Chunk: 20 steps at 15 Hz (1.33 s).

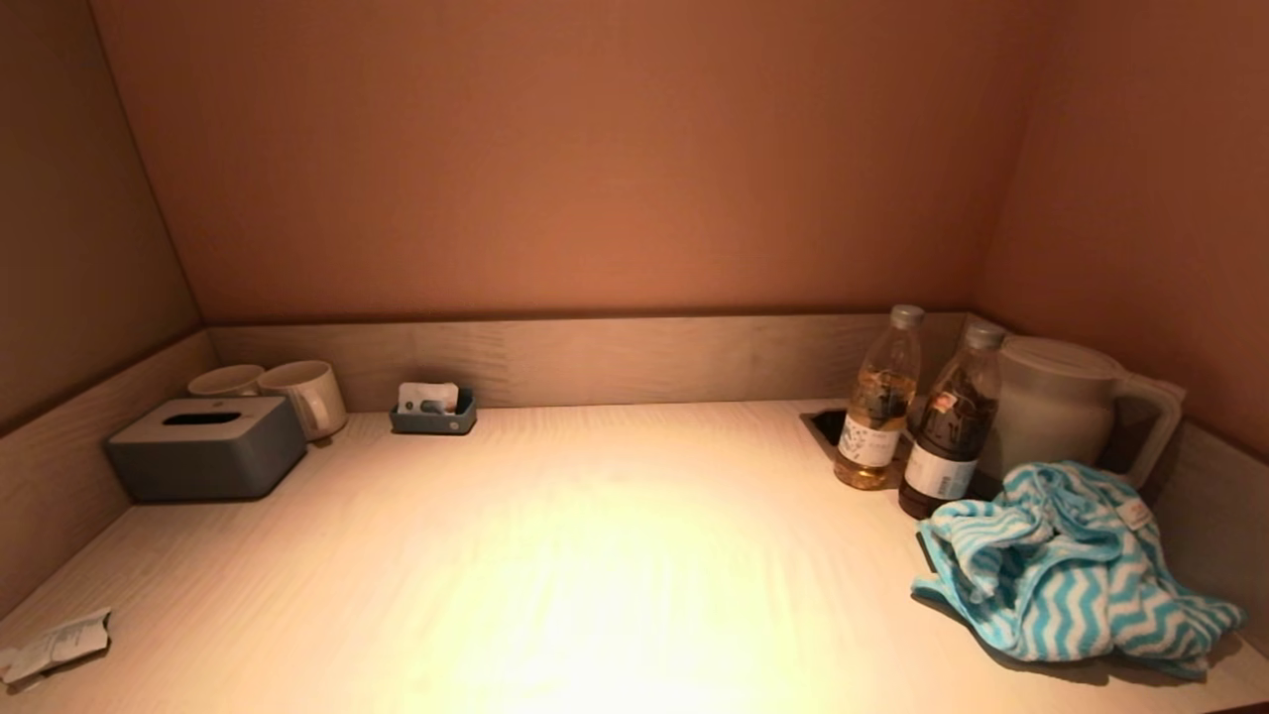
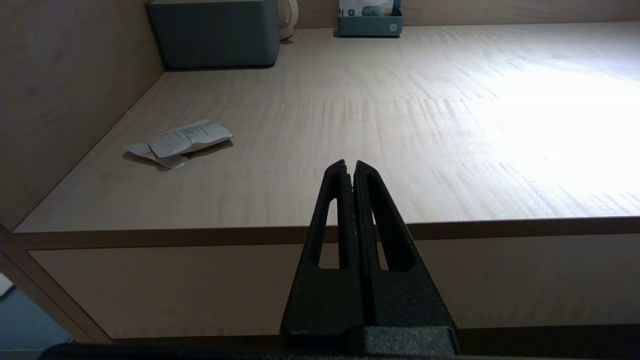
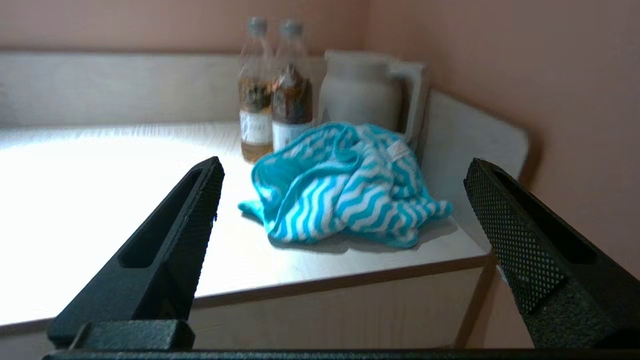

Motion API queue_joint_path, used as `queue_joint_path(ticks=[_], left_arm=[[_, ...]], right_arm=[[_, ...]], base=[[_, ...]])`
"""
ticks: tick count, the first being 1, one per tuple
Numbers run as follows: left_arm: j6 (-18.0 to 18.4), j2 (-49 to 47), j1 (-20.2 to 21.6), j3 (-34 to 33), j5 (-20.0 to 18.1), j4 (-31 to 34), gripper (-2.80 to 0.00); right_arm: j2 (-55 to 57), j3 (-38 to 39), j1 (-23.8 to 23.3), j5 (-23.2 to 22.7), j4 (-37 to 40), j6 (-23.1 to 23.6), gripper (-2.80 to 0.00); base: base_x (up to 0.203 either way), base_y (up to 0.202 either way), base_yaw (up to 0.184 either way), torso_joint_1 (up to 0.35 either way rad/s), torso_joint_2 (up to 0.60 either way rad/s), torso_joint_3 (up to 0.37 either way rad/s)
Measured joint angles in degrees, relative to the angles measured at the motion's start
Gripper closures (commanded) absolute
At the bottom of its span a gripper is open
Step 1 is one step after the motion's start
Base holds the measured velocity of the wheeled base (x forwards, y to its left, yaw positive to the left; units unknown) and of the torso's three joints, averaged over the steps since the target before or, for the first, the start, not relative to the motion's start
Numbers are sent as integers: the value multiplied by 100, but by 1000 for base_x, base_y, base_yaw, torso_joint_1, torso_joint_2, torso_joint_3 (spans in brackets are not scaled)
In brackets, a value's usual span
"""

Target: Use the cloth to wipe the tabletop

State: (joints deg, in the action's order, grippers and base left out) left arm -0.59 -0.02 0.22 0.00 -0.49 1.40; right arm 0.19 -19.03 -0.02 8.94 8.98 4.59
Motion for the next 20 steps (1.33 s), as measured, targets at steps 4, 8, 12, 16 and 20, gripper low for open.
queue_joint_path(ticks=[4,8,12,16,20], left_arm=[[-3,0,2,0,0,-1,0],[-1,0,0,0,2,0,0],[-1,0,2,0,0,0,0],[-1,0,2,0,-1,-2,0],[-1,0,2,0,0,0,0]], right_arm=[[-6,552,2,-349,-623,112,-280],[-8,1043,0,-696,-1087,119,-280],[-8,1574,2,-757,-1584,103,-280],[-8,1864,0,-749,-1852,74,-280],[-8,1893,2,-756,-1681,48,-280]], base=[[0,0,0,0,0,0],[0,0,0,0,0,0],[0,0,0,0,0,0],[0,0,0,0,0,0],[0,0,0,0,0,0]])
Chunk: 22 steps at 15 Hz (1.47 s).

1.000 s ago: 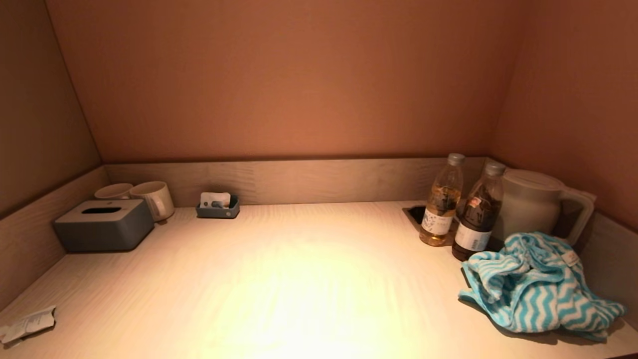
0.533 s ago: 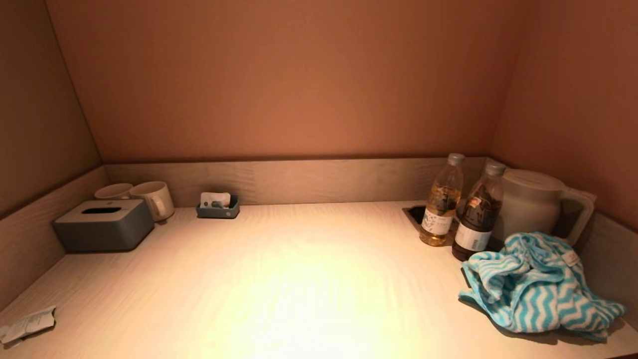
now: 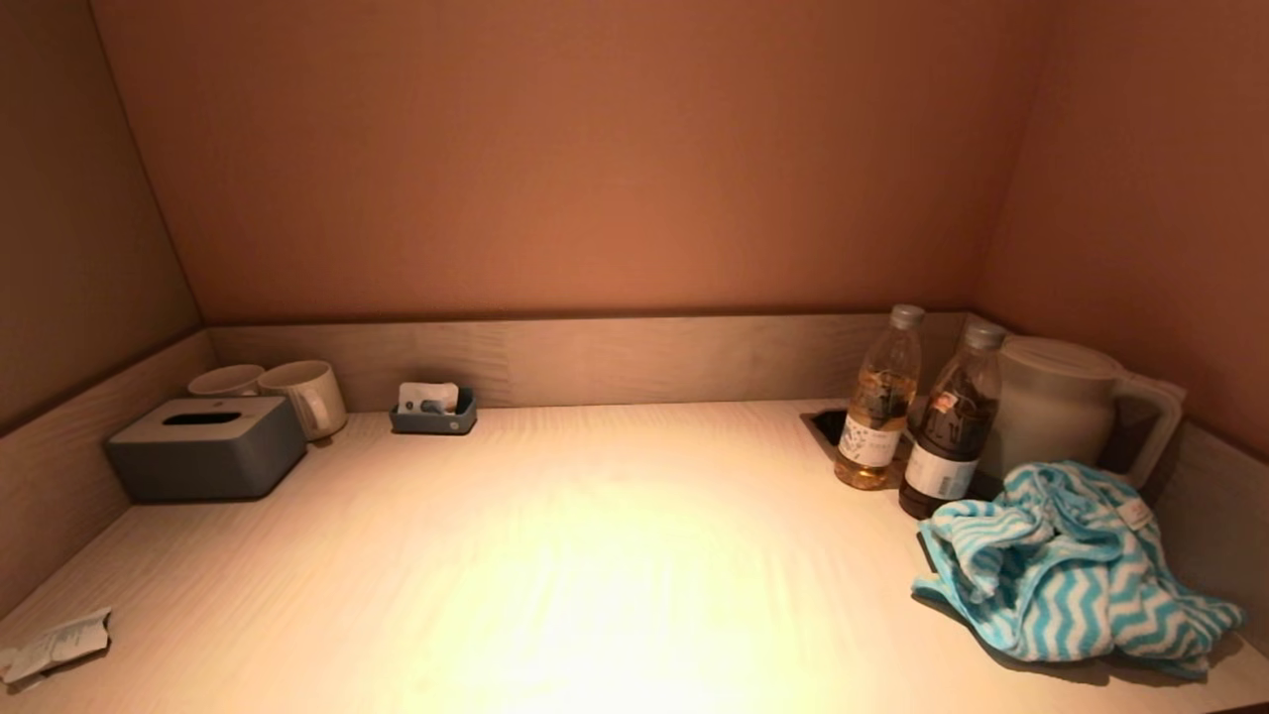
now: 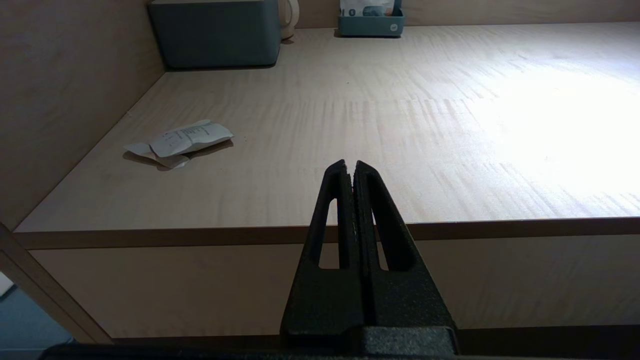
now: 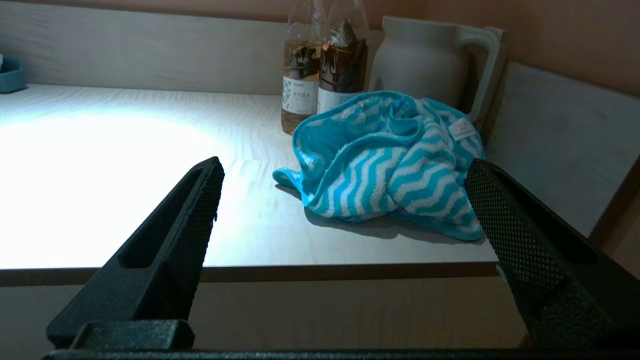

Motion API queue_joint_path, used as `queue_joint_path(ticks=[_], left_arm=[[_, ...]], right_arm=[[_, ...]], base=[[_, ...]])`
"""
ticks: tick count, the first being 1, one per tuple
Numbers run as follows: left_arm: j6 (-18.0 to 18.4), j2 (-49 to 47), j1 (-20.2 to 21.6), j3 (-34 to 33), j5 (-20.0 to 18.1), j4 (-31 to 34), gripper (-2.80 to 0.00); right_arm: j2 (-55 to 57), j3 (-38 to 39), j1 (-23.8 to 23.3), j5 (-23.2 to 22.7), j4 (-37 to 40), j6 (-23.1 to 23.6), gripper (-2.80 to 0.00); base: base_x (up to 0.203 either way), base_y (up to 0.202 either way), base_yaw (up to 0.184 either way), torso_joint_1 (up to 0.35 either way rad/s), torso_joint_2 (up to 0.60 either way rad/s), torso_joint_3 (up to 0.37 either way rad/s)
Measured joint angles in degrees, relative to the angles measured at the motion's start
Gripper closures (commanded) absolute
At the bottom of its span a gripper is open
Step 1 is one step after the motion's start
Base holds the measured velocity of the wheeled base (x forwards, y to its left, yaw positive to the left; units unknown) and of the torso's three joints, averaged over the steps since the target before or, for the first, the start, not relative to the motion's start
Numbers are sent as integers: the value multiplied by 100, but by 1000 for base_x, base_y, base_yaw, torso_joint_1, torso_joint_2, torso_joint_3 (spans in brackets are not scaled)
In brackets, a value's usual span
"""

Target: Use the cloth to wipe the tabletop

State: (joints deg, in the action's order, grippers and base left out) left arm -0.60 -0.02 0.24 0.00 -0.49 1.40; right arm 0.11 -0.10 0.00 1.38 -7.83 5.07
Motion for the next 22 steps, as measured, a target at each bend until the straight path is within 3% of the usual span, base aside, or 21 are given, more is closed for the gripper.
queue_joint_path(ticks=[9,22], left_arm=[[2,0,-2,0,2,0,0],[0,0,0,0,-2,0,0]], right_arm=[[-9,10,0,-154,783,-249,-280],[-11,10,-2,-145,825,-337,-280]], base=[[0,0,0,0,0,0],[0,0,0,0,0,0]])
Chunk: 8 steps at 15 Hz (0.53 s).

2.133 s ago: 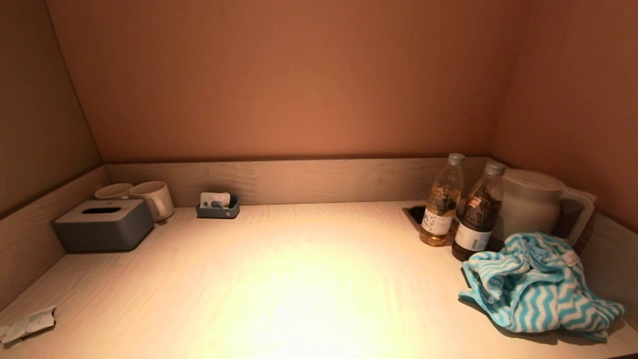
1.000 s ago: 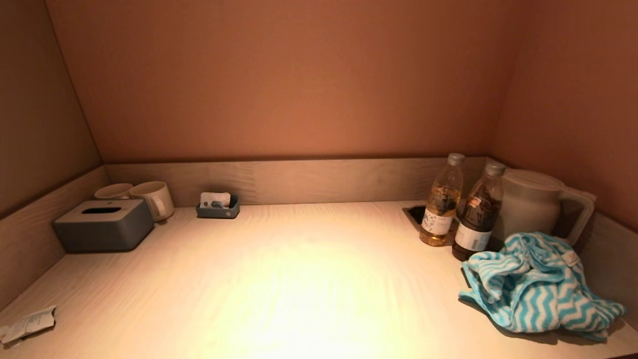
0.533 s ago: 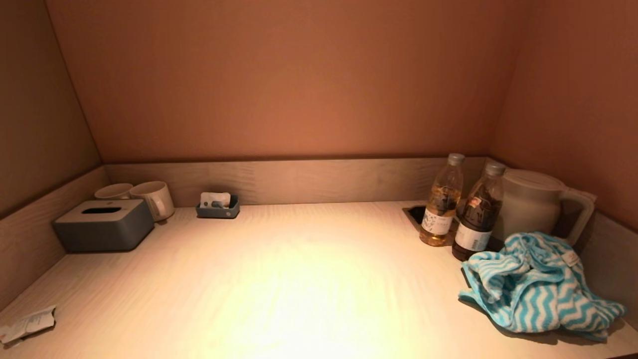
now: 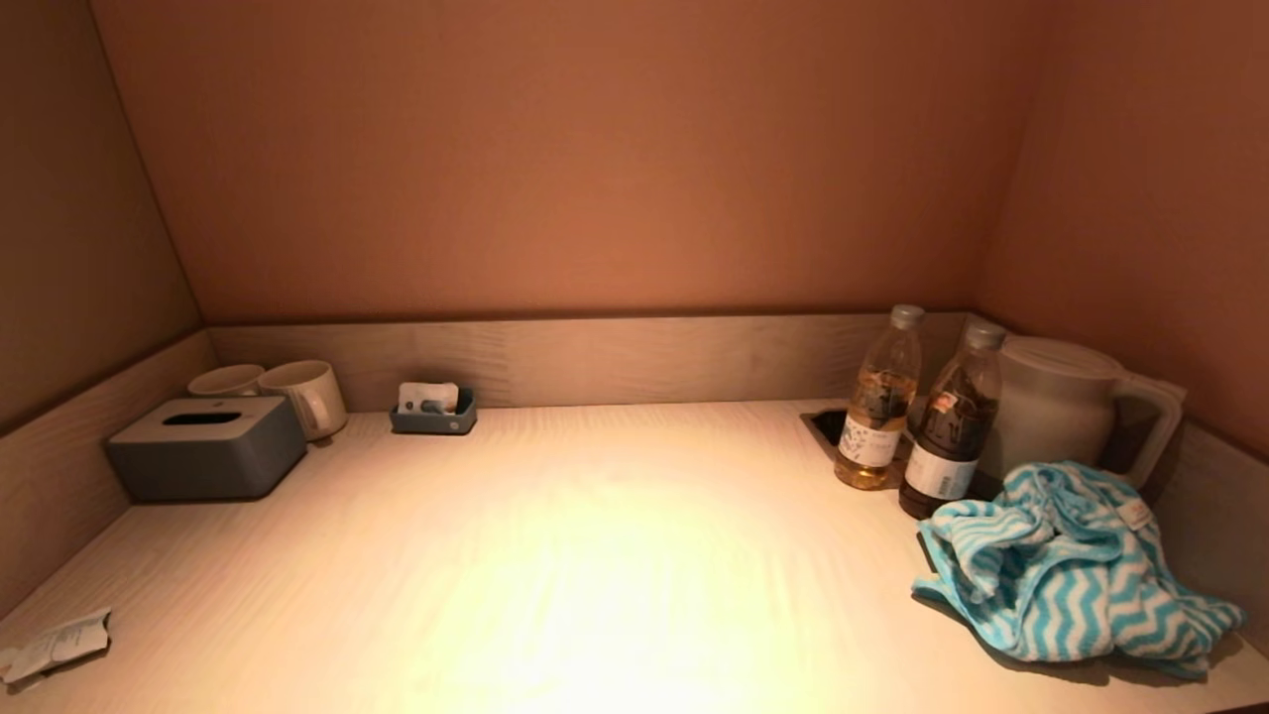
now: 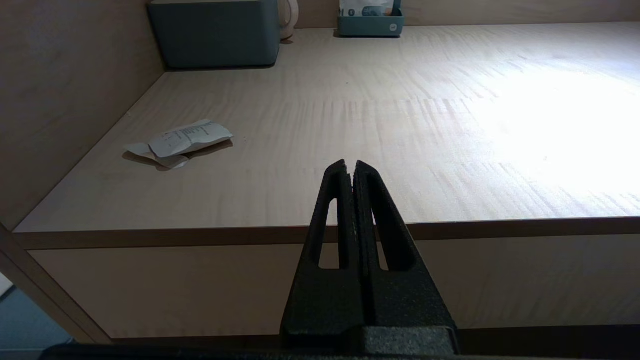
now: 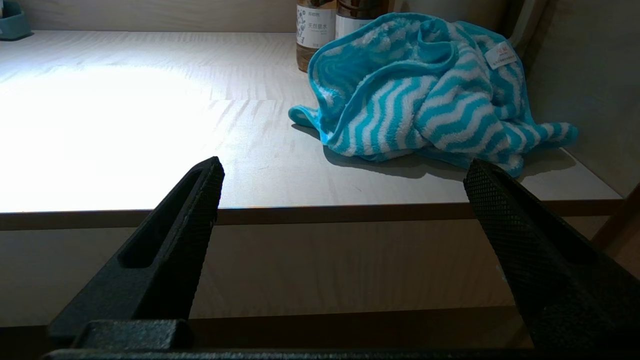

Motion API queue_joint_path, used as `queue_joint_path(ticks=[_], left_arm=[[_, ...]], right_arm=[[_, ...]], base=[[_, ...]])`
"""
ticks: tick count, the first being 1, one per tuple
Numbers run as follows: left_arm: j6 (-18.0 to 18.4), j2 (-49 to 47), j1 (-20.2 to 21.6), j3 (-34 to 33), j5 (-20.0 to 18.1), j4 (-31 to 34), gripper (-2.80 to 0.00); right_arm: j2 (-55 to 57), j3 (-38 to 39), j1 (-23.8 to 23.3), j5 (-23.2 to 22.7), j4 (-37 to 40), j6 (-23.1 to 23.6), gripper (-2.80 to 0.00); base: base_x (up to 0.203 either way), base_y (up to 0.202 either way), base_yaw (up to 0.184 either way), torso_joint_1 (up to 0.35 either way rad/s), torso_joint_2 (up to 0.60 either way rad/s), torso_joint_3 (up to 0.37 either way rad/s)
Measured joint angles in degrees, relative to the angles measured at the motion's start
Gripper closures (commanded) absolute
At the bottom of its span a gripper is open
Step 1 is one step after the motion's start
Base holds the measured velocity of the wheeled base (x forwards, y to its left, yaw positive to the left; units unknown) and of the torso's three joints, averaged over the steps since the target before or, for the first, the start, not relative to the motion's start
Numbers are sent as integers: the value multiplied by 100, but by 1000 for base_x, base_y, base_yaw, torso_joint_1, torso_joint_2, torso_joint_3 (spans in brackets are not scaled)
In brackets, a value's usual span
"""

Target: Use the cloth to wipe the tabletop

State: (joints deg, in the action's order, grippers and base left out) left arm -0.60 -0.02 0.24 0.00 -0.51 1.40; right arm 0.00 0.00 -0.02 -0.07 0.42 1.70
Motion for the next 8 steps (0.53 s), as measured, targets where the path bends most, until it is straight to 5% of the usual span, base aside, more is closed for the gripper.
queue_joint_path(ticks=[8], left_arm=[[0,0,0,0,0,-2,0]], right_arm=[[0,0,2,-1,-9,-5,-280]], base=[[0,0,0,0,0,0]])
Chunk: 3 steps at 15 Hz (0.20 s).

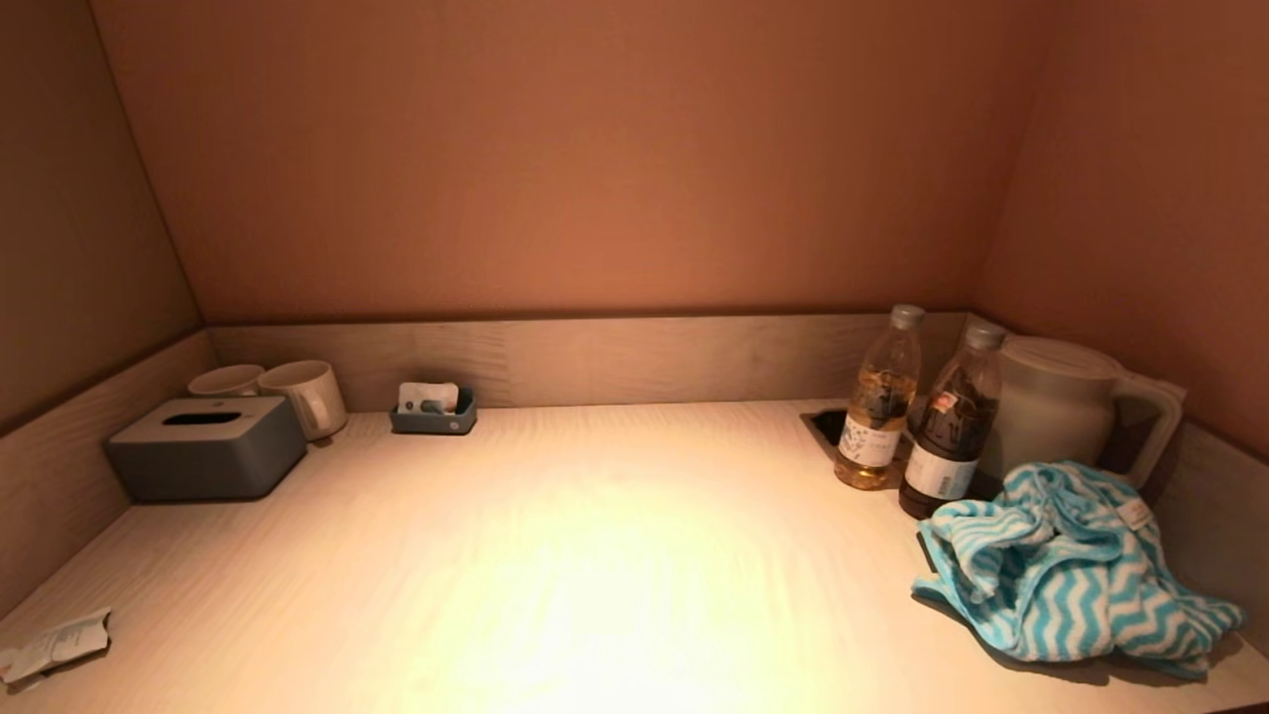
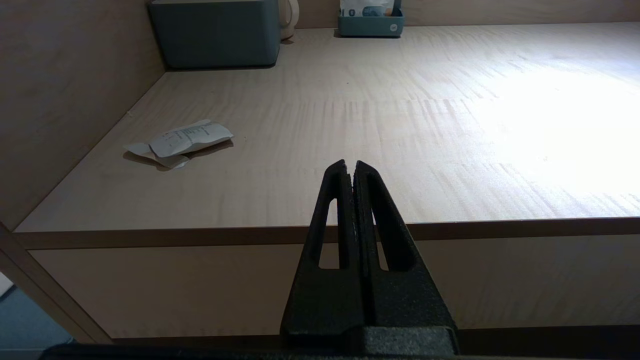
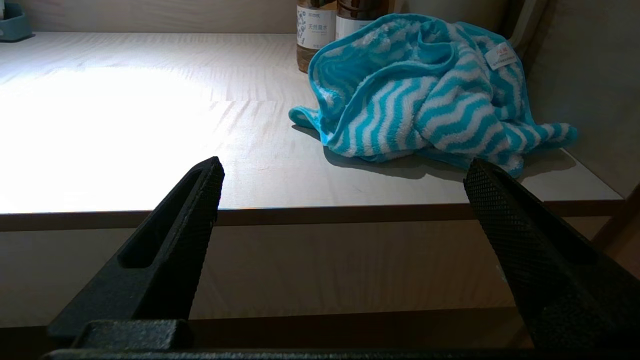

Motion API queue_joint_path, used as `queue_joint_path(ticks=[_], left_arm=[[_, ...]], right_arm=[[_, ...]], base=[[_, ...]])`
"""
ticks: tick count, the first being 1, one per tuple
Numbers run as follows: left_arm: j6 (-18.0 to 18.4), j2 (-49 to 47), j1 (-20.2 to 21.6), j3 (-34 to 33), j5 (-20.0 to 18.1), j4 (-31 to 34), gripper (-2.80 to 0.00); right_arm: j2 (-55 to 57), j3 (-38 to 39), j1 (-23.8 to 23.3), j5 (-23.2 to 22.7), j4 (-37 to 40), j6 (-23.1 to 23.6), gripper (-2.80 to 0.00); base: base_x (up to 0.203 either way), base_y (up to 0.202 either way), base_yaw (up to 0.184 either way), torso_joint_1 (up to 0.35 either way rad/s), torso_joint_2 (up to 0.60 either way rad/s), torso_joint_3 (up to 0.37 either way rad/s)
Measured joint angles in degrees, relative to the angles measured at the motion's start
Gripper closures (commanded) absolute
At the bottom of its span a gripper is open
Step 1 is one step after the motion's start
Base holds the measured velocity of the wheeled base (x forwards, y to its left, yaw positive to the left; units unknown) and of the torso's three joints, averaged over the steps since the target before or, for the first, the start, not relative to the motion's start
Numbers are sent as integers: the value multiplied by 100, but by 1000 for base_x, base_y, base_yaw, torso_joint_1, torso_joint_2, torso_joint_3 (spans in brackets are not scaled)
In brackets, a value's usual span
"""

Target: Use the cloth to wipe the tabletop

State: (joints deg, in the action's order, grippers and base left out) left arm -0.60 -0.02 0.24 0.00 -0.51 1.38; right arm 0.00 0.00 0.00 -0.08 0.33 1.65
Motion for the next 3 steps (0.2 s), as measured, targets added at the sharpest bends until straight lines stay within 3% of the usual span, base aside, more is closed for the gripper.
queue_joint_path(ticks=[3], left_arm=[[-2,0,0,0,7,2,0]], right_arm=[[-2,0,0,1,2,-20,-280]], base=[[0,0,0,0,0,0]])
